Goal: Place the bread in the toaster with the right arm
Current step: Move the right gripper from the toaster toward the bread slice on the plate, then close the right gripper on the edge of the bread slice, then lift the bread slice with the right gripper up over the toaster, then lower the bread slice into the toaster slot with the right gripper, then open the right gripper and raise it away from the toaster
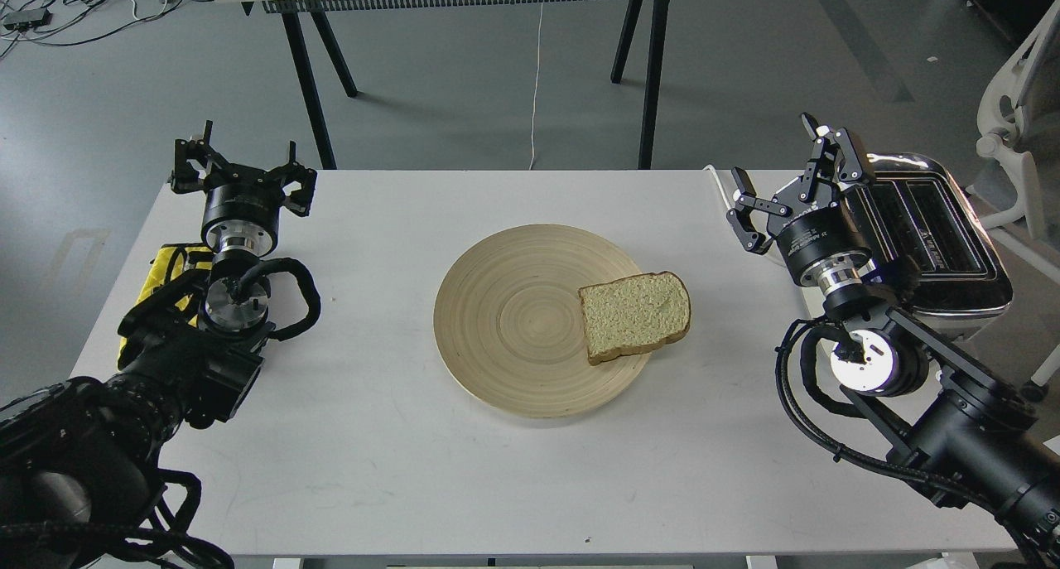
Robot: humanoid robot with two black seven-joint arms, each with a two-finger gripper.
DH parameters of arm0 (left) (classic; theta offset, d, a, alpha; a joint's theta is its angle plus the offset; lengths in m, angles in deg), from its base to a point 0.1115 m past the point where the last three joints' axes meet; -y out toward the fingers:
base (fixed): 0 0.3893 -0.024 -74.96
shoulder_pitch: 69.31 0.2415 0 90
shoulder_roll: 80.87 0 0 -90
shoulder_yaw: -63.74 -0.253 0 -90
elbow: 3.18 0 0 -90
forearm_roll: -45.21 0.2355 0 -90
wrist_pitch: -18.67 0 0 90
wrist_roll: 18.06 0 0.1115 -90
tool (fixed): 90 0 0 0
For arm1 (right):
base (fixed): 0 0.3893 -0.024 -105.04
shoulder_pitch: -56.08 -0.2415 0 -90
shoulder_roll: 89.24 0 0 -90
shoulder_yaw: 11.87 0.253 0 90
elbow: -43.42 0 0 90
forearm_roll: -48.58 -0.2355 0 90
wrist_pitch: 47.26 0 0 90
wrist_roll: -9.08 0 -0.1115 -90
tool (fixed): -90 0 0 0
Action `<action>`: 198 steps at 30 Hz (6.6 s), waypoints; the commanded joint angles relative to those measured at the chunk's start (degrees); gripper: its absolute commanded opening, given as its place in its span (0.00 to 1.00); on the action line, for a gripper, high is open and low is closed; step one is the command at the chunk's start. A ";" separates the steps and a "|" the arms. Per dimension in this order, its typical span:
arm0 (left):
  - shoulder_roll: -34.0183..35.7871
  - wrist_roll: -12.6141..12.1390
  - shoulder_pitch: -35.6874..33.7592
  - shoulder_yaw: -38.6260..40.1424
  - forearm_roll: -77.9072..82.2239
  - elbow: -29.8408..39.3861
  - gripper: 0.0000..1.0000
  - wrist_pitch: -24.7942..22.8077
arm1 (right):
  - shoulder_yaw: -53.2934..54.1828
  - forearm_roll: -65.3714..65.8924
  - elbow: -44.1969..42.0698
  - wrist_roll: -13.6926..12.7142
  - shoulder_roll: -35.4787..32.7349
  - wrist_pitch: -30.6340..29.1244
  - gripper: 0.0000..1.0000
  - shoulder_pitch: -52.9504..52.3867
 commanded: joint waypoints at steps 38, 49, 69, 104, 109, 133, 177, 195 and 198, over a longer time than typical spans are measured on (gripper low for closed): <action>0.00 0.06 0.08 0.06 0.00 0.00 1.00 0.00 | -35.33 41.22 3.07 -17.01 -0.35 36.52 0.99 -7.60; 0.00 0.06 0.08 0.06 0.00 0.00 1.00 0.00 | -39.02 41.22 0.34 -18.07 -0.09 36.52 0.99 -7.34; 0.00 0.06 -0.01 0.06 0.00 0.00 1.00 0.00 | -38.85 40.78 2.54 -17.98 -2.63 36.52 0.99 -5.67; 0.00 0.06 0.08 0.06 0.00 0.00 1.00 0.00 | -35.69 41.05 2.27 -18.07 -1.22 36.52 0.00 -6.55; 0.00 0.06 0.08 0.06 0.00 0.00 1.00 0.00 | -28.23 41.31 7.62 -16.84 -7.10 36.52 0.00 -8.91; 0.00 0.06 0.08 0.06 0.00 0.00 1.00 0.00 | -30.40 53.79 16.52 -12.79 -45.69 36.52 0.00 -10.33; 0.00 0.06 -0.01 0.06 0.00 0.00 1.00 0.00 | -33.41 52.56 15.80 -13.41 -38.66 36.52 1.00 -12.61; 0.00 0.06 -0.01 0.06 0.00 0.00 1.00 0.00 | -14.96 16.97 25.76 -6.03 -9.95 36.52 1.00 -6.47; 0.00 0.06 0.08 0.06 0.00 0.00 1.00 0.00 | -7.59 15.30 19.09 -5.76 -3.62 36.30 1.00 -2.78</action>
